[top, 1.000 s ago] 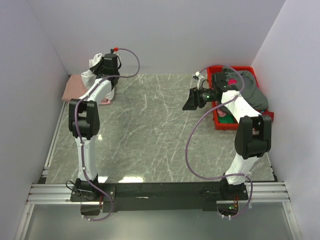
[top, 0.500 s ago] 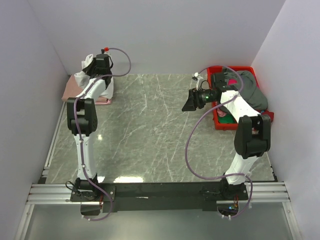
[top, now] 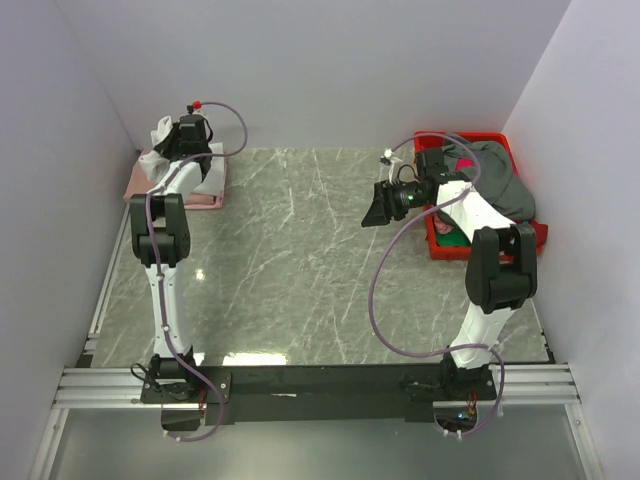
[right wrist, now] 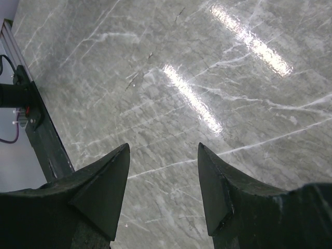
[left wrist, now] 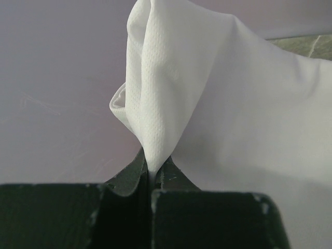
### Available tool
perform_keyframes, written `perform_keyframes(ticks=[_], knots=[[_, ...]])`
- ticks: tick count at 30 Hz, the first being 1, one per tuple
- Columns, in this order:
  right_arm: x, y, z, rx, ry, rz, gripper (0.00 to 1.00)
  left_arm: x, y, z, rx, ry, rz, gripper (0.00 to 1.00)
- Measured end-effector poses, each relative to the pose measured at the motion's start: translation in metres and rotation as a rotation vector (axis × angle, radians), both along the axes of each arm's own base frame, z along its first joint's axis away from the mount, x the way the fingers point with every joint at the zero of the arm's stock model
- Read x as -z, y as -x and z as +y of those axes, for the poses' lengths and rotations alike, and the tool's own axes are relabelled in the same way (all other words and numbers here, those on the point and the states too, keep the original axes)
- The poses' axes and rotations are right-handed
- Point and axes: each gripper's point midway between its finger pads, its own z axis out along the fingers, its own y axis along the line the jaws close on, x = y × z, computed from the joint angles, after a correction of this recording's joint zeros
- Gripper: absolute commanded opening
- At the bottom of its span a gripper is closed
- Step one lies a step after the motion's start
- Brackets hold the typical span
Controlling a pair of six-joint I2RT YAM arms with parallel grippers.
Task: Fold and stack the t-shirts
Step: Neatly place the folded tshirt to the corner
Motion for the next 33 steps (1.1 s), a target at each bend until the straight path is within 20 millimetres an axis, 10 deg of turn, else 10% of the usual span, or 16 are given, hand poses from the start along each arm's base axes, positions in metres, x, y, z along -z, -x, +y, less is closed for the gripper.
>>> perform_keyframes(ticks=[25, 28, 29, 33], knots=[[0.003, 0.004, 0.002, -0.018, 0.004, 0.008, 0.62, 0.024, -0.005, 0.033, -0.054, 0.001, -0.032, 0.0], [0.004, 0.004, 0.002, -0.021, 0.006, 0.009, 0.62, 0.023, -0.005, 0.036, -0.071, -0.012, -0.043, 0.44], [0.004, 0.004, 0.002, -0.021, 0.006, 0.01, 0.63, 0.02, -0.003, 0.039, -0.092, -0.03, -0.052, 0.77], [0.008, 0.004, 0.002, -0.022, 0.008, 0.021, 0.63, -0.011, 0.003, 0.048, -0.193, -0.066, -0.189, 0.99]])
